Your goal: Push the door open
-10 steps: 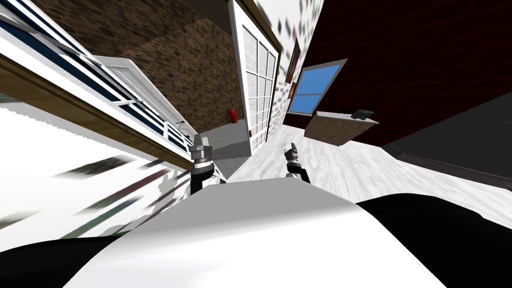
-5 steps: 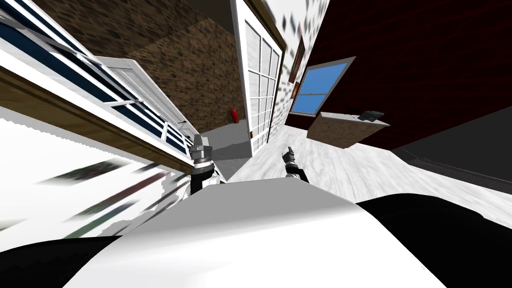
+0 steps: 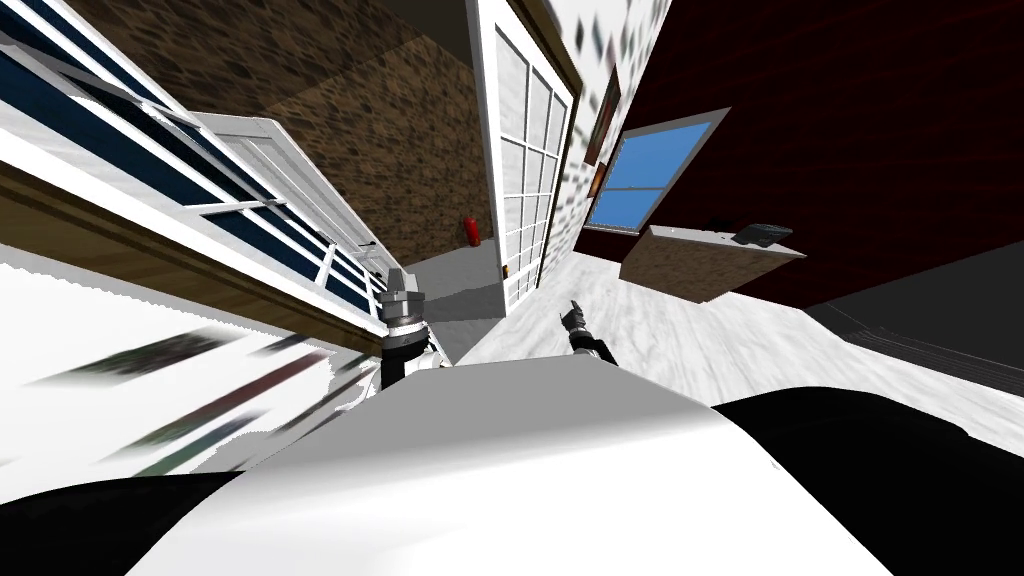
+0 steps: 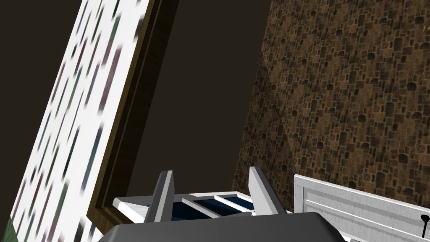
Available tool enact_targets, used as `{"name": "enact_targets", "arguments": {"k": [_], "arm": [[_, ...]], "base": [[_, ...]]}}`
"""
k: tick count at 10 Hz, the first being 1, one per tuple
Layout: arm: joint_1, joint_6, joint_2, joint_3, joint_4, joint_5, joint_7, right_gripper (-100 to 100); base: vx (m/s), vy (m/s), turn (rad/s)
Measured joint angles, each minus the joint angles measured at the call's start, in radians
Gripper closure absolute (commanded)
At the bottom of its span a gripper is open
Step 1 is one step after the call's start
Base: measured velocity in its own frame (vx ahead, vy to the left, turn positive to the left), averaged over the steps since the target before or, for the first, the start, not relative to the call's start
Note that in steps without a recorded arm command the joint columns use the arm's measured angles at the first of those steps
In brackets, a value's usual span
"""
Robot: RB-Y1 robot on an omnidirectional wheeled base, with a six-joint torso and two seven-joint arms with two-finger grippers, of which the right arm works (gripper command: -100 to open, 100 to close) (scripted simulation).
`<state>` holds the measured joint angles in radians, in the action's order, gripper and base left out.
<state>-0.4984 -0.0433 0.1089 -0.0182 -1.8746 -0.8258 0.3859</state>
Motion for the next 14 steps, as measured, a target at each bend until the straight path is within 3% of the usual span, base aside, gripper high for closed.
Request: {"name": "enact_targets", "arguments": {"k": [2, 5, 6, 8, 11, 12, 14], "arm": [[0.001, 0.048, -0.013, -0.003, 0.02, -0.053, 0.029, -100], [0.009, 0.116, -0.011, -0.009, 0.066, -0.142, 0.067, -100], [0.018, 0.13, -0.001, -0.004, 0.095, -0.176, 0.078, -100], [0.001, 0.17, 0.003, 0.003, 0.109, -0.242, 0.104, -100], [0.016, 0.25, -0.009, -0.014, 0.157, -0.321, 0.14, -100], [0.01, 0.278, -0.011, -0.017, 0.161, -0.344, 0.15, -100], [0.01, 0.295, -0.007, -0.009, 0.182, -0.389, 0.169, -100]], "base": [[0.093, -0.01, 0.061], [0.098, -0.017, 0.051], [0.1, -0.018, 0.056], [0.103, -0.019, 0.055], [0.094, -0.013, 0.056], [0.073, -0.011, 0.024], [0.061, -0.013, 0.047]]}}
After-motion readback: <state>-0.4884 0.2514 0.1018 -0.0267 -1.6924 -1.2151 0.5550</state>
